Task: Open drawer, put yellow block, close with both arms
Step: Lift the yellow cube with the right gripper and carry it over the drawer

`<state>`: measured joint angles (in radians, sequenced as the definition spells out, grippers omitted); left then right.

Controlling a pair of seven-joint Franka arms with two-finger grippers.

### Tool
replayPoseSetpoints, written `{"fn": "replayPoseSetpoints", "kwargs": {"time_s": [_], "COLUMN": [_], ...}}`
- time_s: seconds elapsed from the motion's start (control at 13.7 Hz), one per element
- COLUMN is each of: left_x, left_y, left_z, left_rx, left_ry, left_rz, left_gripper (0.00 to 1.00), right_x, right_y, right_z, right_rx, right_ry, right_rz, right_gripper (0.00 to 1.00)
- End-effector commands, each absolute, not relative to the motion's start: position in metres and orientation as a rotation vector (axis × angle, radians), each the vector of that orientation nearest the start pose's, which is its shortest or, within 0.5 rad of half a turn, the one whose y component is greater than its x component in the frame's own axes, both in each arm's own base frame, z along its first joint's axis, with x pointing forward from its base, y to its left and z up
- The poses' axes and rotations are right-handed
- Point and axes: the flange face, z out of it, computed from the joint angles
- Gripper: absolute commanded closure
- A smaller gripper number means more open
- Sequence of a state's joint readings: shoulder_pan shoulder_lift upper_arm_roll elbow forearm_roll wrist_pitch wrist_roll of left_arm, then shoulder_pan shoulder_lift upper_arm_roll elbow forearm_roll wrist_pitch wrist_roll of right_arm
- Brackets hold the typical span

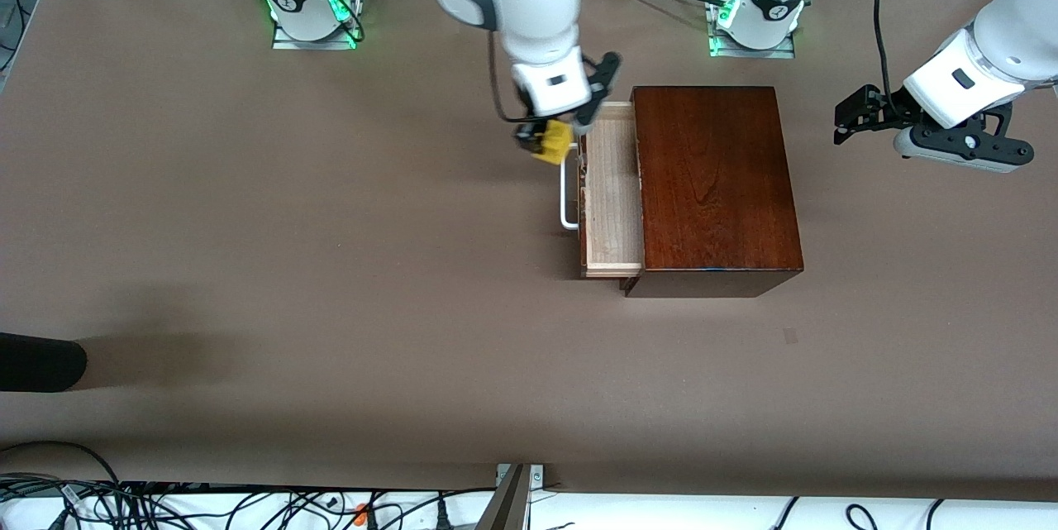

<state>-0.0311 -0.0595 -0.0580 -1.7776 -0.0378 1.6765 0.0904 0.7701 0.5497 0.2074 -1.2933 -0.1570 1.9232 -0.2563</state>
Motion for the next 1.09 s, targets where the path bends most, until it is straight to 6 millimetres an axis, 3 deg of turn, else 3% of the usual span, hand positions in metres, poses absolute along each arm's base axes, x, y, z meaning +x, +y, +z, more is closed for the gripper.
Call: {"fn": "replayPoseSetpoints", "kwargs": {"time_s": [0.0, 0.22, 0.44, 0.66, 0.88, 1.02], "left_x": [0.539, 0.539, 0.539, 0.539, 0.539, 0.539], "left_y": [-0.055, -0.055, -0.055, -0.056, -0.057, -0.057], "left_z": [0.574, 0.574, 0.574, 0.575, 0.575, 0.575], "left_rx": [-3.186, -3.187, -3.187, -3.187, -3.187, -3.188], "left_ry": [0.298, 0.298, 0.298, 0.300, 0.303, 0.302], "left_rz": [0.063, 0.063, 0.063, 0.061, 0.061, 0.061], "left_gripper": [0.00, 0.00, 0.00, 0.00, 0.00, 0.00], "right_x": [0.448, 0.446, 0.436, 0.439, 0.442, 0.442], "right_y": [0.599, 0.611, 0.624, 0.627, 0.628, 0.628], "right_z": [0.441, 0.432, 0.416, 0.402, 0.375, 0.371], "right_rx": [-2.435, -2.280, -2.242, -2.222, -2.201, -2.184], "right_ry": [-1.979, -2.131, -2.167, -2.191, -2.227, -2.249], "right_rz": [-0.231, -0.302, -0.304, -0.308, -0.271, -0.262], "right_gripper": [0.83, 0.84, 0.84, 0.84, 0.84, 0.84]}}
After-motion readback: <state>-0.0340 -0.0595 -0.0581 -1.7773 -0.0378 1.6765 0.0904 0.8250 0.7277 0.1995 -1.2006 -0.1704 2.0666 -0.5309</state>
